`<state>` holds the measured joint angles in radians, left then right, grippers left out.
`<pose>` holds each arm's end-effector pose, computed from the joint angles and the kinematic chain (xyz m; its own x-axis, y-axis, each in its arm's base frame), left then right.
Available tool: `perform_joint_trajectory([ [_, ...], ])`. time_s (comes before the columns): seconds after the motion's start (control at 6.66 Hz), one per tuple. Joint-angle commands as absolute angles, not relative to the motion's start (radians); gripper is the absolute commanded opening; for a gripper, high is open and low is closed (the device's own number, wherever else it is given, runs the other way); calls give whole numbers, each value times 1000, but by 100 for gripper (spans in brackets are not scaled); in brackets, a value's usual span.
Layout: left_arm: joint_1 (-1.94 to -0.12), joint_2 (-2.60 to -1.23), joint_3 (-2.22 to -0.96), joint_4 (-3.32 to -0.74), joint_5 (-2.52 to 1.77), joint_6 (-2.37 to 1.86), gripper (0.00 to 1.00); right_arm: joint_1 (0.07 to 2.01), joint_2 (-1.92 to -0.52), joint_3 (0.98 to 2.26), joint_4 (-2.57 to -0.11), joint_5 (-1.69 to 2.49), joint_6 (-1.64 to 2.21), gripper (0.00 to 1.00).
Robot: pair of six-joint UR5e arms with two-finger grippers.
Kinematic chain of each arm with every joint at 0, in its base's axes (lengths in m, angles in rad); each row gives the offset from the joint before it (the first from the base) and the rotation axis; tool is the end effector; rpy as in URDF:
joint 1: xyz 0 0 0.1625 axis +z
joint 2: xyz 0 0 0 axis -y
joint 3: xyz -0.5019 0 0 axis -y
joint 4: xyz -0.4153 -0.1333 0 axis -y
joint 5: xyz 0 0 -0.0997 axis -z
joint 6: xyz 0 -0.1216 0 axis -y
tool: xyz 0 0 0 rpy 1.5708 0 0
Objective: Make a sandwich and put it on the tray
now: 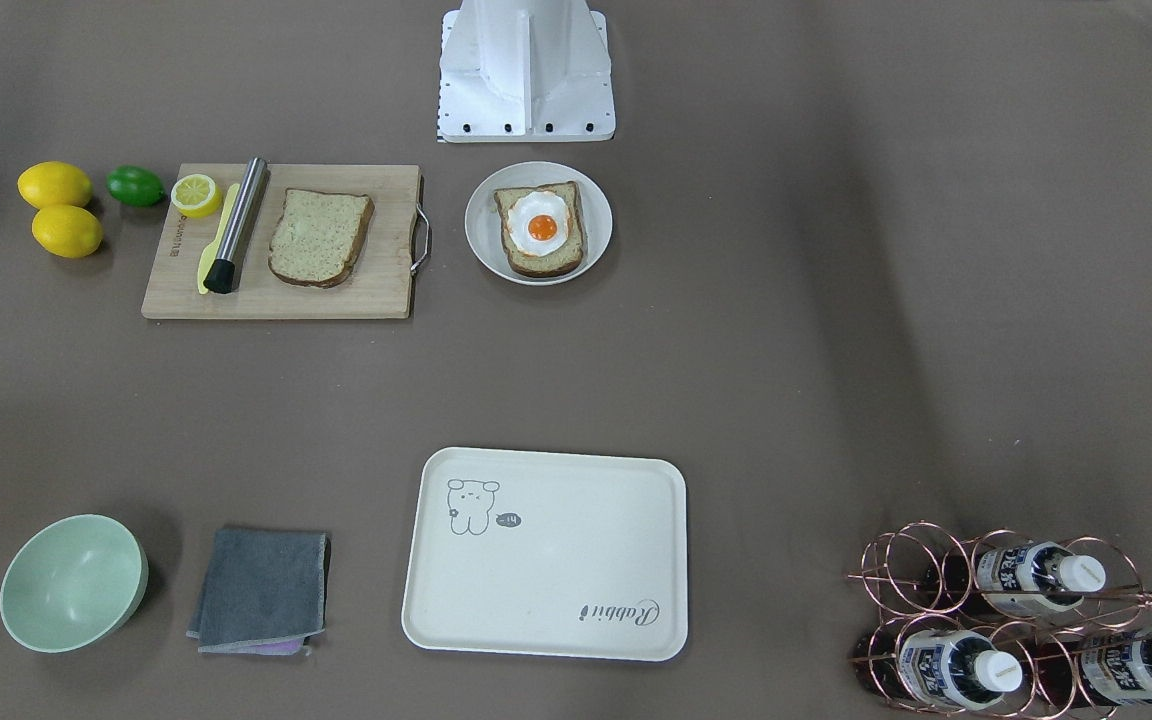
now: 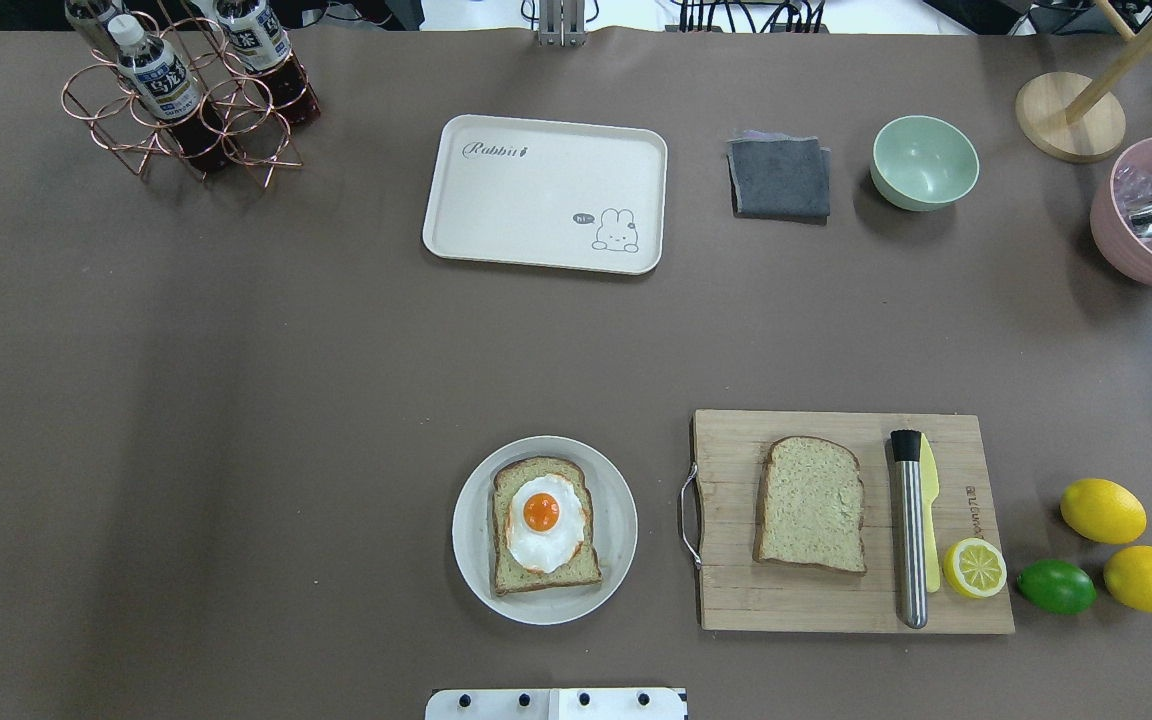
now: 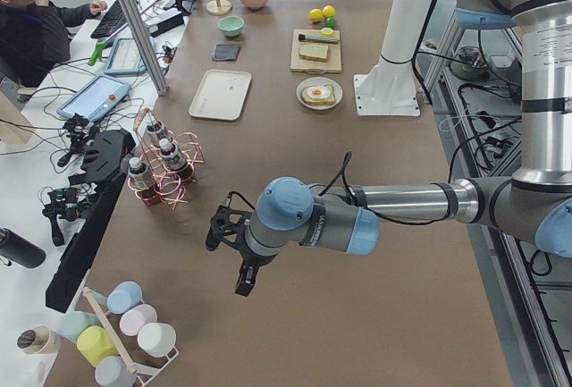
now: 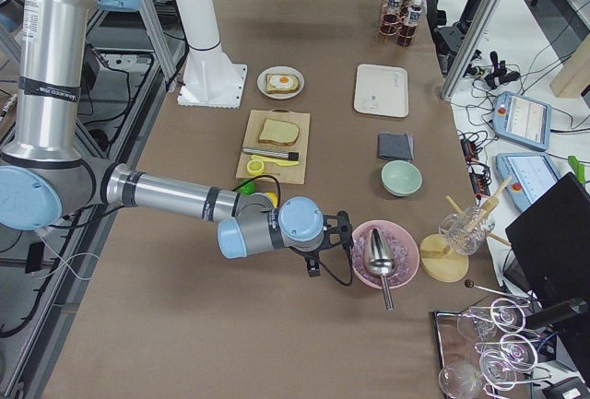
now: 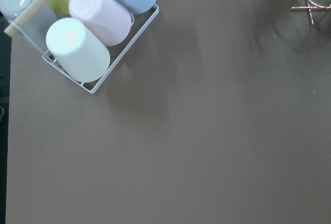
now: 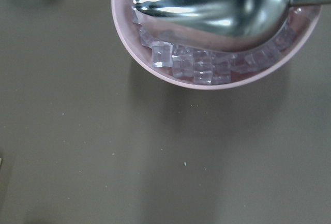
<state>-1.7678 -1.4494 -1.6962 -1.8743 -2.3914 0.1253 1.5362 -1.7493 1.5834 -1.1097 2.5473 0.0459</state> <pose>-0.1364 -0.4568 0.7079 0.7297 0.1999 -0.6539 0.0961 0.9169 0.3875 0.0175 -0.4365 0.7611 0.5522 -0.2161 0.8052 0.0078 0.9671 0.2543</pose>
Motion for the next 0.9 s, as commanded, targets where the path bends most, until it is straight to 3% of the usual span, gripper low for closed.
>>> perform_joint_trajectory([
  [0.0, -1674, -1463, -1694, -1991, -2382, 118, 98, 1548, -1737, 1655, -1083, 2543, 49, 100],
  [0.3, -1582, -1506, -1707, -2006, -2388, 28, 99, 1549, -1650, 1762, -1094, 2528, 99, 100],
  [0.75, -1368, -1534, -1718, -2115, -2382, -173, 99, 1490, -1657, 1767, -1086, 2490, 262, 100],
])
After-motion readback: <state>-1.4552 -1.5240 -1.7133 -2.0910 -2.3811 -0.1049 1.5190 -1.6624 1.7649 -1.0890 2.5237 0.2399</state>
